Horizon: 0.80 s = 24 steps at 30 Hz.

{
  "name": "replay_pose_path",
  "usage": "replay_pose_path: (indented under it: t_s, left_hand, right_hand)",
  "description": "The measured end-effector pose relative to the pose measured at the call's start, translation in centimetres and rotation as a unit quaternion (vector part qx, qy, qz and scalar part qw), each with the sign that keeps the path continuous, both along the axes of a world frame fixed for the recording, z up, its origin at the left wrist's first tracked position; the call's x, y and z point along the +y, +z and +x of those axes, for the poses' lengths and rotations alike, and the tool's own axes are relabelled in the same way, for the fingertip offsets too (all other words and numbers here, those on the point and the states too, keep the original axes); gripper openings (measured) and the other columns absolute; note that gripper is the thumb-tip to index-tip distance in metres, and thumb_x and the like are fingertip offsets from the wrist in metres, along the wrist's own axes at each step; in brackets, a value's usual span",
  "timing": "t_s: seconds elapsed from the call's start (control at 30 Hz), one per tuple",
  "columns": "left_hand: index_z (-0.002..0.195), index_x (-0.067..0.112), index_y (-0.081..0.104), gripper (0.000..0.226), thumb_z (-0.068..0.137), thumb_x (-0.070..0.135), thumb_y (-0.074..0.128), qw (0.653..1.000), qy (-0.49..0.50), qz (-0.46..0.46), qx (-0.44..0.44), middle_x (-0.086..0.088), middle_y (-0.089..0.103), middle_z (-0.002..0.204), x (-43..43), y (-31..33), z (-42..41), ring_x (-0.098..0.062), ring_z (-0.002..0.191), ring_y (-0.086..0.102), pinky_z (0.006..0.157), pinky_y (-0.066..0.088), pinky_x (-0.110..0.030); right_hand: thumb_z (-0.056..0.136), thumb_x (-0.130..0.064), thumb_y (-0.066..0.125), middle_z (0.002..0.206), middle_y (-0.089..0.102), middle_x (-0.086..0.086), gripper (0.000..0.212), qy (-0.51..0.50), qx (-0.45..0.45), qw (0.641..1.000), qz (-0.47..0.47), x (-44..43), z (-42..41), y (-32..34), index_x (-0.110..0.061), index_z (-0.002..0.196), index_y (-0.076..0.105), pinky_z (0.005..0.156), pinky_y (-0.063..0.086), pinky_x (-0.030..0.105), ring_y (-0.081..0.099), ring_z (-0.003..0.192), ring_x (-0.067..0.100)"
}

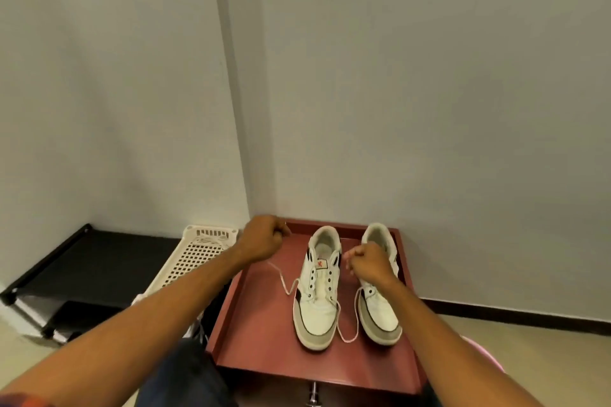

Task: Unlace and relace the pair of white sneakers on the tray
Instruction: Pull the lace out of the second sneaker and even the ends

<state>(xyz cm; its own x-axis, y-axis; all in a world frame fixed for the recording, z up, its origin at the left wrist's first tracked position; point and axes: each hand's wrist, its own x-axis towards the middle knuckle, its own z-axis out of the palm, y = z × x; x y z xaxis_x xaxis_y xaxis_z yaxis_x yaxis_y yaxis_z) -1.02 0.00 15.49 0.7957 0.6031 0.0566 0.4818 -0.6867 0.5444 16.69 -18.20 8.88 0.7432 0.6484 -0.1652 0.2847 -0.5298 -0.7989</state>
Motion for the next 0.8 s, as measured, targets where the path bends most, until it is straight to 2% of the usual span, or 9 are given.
replay_pose_path:
  t_s: [0.07,0.17,0.23,0.33,0.4,0.5,0.6,0.67,0.8]
  left_hand:
    - [0.104,0.011,0.078,0.035,0.085,0.001,0.05,0.998,-0.017,-0.02,0.057,-0.004,0.075,0.111,-1.3,-3.9,0.1,-0.018,0.104,0.068,0.097,0.05,-0.027]
    - [0.098,0.009,0.077,0.033,0.084,0.017,0.048,0.989,-0.056,-0.023,0.136,-0.01,0.075,0.101,-2.7,-8.6,0.7,-0.028,0.095,0.068,0.083,0.054,-0.036]
    - [0.094,0.007,0.075,0.027,0.09,0.023,0.054,0.982,-0.086,-0.006,0.167,-0.013,0.074,0.094,-3.4,-10.8,1.3,-0.031,0.089,0.067,0.077,0.053,-0.039]
    - [0.104,0.011,0.073,0.029,0.095,0.035,0.058,0.971,-0.121,0.052,0.201,-0.008,0.071,0.102,-3.8,-12.8,1.9,-0.027,0.094,0.065,0.078,0.05,-0.037]
    - [0.108,0.013,0.071,0.031,0.095,0.037,0.058,0.965,-0.149,0.079,0.202,-0.006,0.068,0.105,-3.5,-13.7,2.3,-0.026,0.096,0.064,0.078,0.047,-0.037]
    - [0.111,0.01,0.069,0.031,0.096,0.035,0.057,0.949,-0.191,0.125,0.216,-0.008,0.066,0.11,-3.1,-14.0,2.5,-0.027,0.1,0.062,0.082,0.044,-0.036]
    - [0.103,0.006,0.069,0.029,0.099,0.03,0.054,0.941,-0.196,0.155,0.227,-0.011,0.065,0.107,-3.2,-14.5,2.5,-0.03,0.098,0.061,0.086,0.044,-0.038]
    - [0.097,0.007,0.068,0.025,0.098,0.026,0.052,0.948,-0.18,0.136,0.226,-0.01,0.065,0.103,-3.3,-14.8,2.4,-0.029,0.094,0.062,0.092,0.044,-0.041]
    - [0.086,0.011,0.065,0.025,0.097,0.029,0.052,0.96,-0.142,0.102,0.217,-0.007,0.066,0.094,-3.0,-15.5,2.1,-0.027,0.086,0.061,0.095,0.043,-0.043]
  right_hand:
    - [0.086,-0.008,0.065,0.088,0.077,-0.001,0.021,0.024,-0.02,0.999,-0.03,-0.5,-1.5,-2.7,-0.021,0.091,0.08,0.083,0.058,0.033,0.07,0.083,0.016]
    - [0.082,-0.013,0.073,0.098,0.069,-0.008,0.037,0.088,-0.088,0.992,-0.02,-0.7,-3.2,-5.4,-0.017,0.118,0.076,0.089,0.052,0.029,0.065,0.092,0.012]
    - [0.084,-0.015,0.075,0.1,0.065,-0.005,0.04,0.158,-0.129,0.979,-0.021,-0.4,-4.0,-6.7,-0.017,0.124,0.073,0.088,0.051,0.031,0.064,0.093,0.015]
    - [0.091,-0.022,0.069,0.107,0.065,-0.001,0.037,0.199,-0.173,0.964,-0.044,0.0,-4.9,-8.4,-0.018,0.128,0.07,0.086,0.049,0.032,0.065,0.098,0.02]
    - [0.094,-0.027,0.066,0.104,0.064,-0.001,0.032,0.197,-0.202,0.959,-0.035,0.3,-5.3,-9.3,-0.02,0.125,0.071,0.079,0.047,0.033,0.064,0.097,0.02]
    - [0.094,-0.024,0.065,0.095,0.062,0.0,0.021,0.204,-0.26,0.943,-0.043,0.6,-5.6,-10.3,-0.019,0.111,0.075,0.069,0.048,0.038,0.063,0.09,0.023]
    - [0.093,-0.026,0.064,0.089,0.059,0.0,0.013,0.207,-0.307,0.928,-0.048,1.0,-5.7,-11.0,-0.018,0.097,0.074,0.06,0.041,0.033,0.063,0.081,0.023]
    - [0.094,-0.028,0.064,0.087,0.059,0.0,0.014,0.214,-0.326,0.919,-0.052,1.4,-5.8,-11.0,-0.018,0.092,0.073,0.059,0.037,0.032,0.063,0.079,0.024]
    - [0.096,-0.027,0.061,0.091,0.061,0.002,0.017,0.224,-0.33,0.914,-0.078,1.9,-5.7,-10.5,-0.017,0.092,0.073,0.058,0.041,0.036,0.064,0.083,0.026]
